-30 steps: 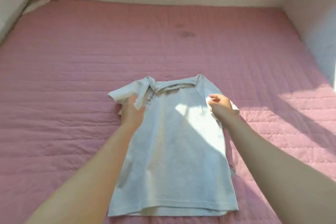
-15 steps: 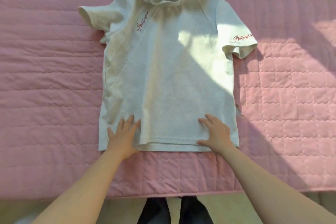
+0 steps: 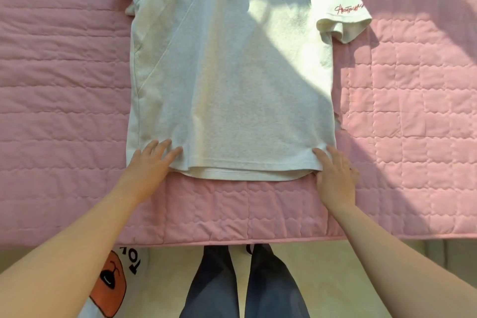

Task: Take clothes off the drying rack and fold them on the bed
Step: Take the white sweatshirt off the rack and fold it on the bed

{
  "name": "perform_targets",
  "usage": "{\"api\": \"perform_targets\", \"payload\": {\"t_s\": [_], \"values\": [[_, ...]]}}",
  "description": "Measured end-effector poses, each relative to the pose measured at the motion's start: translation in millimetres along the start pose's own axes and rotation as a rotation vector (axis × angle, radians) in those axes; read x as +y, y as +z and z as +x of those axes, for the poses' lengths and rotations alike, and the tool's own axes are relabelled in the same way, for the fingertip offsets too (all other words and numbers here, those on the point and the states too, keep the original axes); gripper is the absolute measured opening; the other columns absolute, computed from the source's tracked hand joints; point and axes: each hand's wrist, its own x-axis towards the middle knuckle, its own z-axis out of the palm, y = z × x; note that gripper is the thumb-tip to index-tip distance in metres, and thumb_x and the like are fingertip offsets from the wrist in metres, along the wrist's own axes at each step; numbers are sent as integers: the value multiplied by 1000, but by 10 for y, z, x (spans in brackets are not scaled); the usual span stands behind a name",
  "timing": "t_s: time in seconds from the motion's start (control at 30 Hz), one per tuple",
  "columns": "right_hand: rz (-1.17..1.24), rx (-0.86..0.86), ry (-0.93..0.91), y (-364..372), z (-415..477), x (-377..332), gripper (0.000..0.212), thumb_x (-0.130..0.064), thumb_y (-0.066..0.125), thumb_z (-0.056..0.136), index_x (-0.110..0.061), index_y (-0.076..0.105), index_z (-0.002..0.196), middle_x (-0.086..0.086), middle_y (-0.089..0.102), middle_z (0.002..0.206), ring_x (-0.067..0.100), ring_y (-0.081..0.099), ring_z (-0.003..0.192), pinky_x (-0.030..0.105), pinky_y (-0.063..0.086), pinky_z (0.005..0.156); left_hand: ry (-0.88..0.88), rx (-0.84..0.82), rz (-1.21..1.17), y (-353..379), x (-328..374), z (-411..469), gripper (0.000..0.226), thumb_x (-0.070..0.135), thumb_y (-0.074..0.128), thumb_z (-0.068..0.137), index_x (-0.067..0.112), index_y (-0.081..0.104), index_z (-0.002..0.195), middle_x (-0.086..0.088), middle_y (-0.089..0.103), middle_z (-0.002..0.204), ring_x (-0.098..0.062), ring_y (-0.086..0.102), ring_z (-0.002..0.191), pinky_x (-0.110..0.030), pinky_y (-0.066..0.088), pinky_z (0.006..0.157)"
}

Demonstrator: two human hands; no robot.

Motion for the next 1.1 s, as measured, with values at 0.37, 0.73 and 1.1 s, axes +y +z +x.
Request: {"api": "perform_targets", "payload": {"t_s": [0.37, 0.73, 1.1], "values": [[516, 128, 278, -159, 57, 54, 38, 16, 46, 68, -12, 55, 93, 16, 54, 101, 27, 48, 88, 28, 33, 72, -251, 218, -92, -38, -96, -151, 32, -19, 56, 69, 5, 52, 89, -17, 45, 87, -33, 42, 80, -40, 38, 50], [258, 161, 399, -741, 71, 481, 36, 3, 43, 71, -22, 66, 82, 4, 51, 102, 29, 53, 87, 33, 39, 70, -590, 512, -625, -33, 10, -751, 41, -25, 40, 73, 9, 58, 87, -7, 36, 96, -33, 37, 105, -36, 34, 83], [1123, 80, 916, -488, -299, 948, 47, 21, 35, 83, -13, 66, 75, 15, 65, 75, 9, 63, 50, 10, 48, 44, -1028, 448, -1240, 550, 368, -1064, 50, -23, 27, 77, 21, 48, 86, -10, 60, 113, -28, 57, 92, -29, 42, 61]]}}
